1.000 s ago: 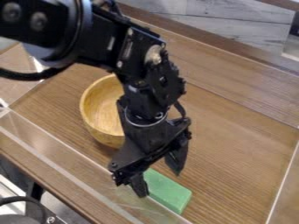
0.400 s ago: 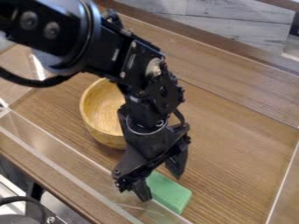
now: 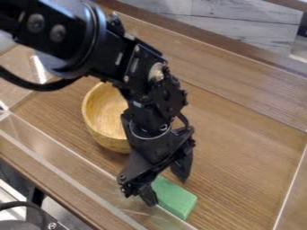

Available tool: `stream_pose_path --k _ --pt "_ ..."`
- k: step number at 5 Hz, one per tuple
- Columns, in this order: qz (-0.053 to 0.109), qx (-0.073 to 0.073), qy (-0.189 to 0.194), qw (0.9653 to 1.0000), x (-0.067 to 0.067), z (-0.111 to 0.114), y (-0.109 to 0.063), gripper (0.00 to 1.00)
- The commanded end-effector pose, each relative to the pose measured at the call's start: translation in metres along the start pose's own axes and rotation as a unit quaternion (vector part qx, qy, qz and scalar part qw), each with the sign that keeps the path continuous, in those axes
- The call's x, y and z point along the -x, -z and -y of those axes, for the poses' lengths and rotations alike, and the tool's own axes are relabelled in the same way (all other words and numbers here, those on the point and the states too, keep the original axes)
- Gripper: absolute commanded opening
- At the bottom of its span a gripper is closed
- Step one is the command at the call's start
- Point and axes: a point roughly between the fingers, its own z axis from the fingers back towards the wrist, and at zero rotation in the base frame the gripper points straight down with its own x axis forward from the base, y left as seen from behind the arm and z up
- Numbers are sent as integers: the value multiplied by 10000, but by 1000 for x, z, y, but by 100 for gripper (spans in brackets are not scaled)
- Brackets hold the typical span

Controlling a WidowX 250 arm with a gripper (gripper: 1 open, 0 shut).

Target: Put the green block in the brown bowl

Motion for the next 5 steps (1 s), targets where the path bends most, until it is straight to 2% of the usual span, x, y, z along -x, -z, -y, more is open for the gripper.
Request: stream_pose_path --k 1,2,5 --pt "5 83 -54 10000 -3 2 2 100" --pt "9 86 -34 10000 -3 3 3 0" --pt "-4 77 183 9998 -7 8 -6 0"
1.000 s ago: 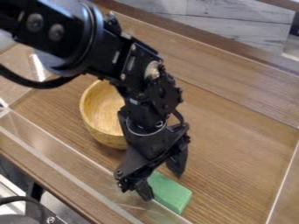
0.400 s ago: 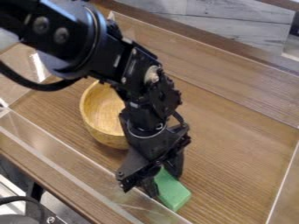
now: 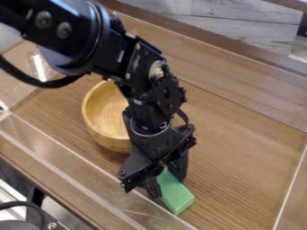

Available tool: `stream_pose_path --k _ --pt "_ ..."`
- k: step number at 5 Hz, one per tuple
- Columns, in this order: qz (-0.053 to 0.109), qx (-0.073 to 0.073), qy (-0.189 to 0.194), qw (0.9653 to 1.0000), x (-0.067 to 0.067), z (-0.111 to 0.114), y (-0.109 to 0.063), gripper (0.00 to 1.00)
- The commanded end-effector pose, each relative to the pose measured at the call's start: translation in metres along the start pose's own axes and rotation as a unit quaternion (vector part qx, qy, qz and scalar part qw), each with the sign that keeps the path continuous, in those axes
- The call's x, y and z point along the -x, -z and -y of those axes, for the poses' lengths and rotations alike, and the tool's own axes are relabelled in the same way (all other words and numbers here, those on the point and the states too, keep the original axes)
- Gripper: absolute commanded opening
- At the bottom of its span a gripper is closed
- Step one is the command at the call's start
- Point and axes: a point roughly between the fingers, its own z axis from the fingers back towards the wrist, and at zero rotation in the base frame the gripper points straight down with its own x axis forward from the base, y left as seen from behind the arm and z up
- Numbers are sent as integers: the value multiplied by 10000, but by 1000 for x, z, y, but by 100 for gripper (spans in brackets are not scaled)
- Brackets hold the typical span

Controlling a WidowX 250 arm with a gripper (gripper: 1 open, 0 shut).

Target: Put the green block in the brown bowl

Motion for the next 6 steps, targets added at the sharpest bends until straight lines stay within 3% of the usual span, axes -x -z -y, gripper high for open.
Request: stream_pose_path --k 1,6 --pt "54 204 90 9997 -4 10 -11 0" --pt "31 109 388 9992 -6 15 -23 0"
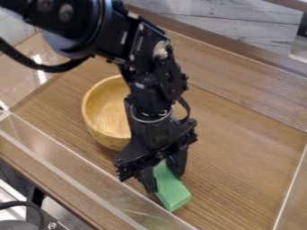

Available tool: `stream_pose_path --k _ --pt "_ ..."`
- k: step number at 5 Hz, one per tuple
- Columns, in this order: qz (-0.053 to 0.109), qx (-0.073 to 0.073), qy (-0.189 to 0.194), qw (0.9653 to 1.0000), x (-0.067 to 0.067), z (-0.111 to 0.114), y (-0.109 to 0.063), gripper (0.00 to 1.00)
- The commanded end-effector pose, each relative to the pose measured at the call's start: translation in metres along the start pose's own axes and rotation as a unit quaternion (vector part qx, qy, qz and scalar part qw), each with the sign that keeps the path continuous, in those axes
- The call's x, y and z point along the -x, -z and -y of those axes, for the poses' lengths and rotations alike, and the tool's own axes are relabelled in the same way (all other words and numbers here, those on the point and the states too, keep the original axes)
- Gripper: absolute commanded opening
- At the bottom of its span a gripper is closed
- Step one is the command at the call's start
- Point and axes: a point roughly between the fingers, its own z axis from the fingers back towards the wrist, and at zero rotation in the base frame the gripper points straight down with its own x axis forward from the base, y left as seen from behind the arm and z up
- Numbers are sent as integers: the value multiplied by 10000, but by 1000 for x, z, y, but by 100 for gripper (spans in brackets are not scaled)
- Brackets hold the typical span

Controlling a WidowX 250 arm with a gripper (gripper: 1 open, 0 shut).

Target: Put the green block in the brown bowl

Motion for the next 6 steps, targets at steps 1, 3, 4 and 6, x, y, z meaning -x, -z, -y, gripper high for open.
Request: stream_pose_path --k 1,3,4,6 --pt "95 273 44 9996 -6 11 -14 0" --pt "55 266 104 9996 -8 13 -19 0" --pt "29 282 118 9995 -9 14 -23 0" --pt "-22 372 154 9992 -14 18 -34 0"
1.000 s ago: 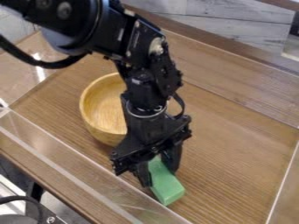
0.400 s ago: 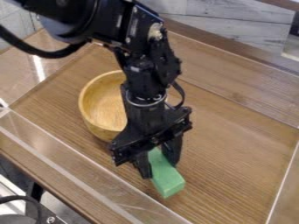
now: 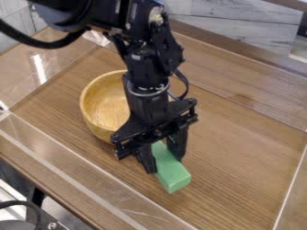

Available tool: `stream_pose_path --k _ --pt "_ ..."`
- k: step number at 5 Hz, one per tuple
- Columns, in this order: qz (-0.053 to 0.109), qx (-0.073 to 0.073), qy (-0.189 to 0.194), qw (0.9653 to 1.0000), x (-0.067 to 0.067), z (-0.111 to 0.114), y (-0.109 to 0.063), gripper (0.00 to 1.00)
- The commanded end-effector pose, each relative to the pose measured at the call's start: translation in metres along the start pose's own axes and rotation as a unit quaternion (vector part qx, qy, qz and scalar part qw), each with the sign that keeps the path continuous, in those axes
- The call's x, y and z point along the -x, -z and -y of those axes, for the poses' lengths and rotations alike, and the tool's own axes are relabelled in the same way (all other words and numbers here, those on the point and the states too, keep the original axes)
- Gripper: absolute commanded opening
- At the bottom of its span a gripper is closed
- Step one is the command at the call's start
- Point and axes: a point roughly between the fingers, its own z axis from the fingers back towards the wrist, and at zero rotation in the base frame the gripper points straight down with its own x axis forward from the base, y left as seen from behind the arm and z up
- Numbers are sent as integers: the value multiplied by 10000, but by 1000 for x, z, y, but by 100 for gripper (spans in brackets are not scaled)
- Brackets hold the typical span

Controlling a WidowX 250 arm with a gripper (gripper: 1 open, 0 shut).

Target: Put the green block in the brown bowl

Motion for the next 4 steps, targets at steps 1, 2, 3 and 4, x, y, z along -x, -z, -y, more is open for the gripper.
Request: stream_pose_path --k 1,2,3,4 --pt "129 347 5 9993 -9 13 -15 0" --pt "128 419 -17 9990 -14 16 -15 0" --pt "162 452 -60 9988 -18 18 -12 0" --pt "191 477 -98 9986 -22 19 -10 0"
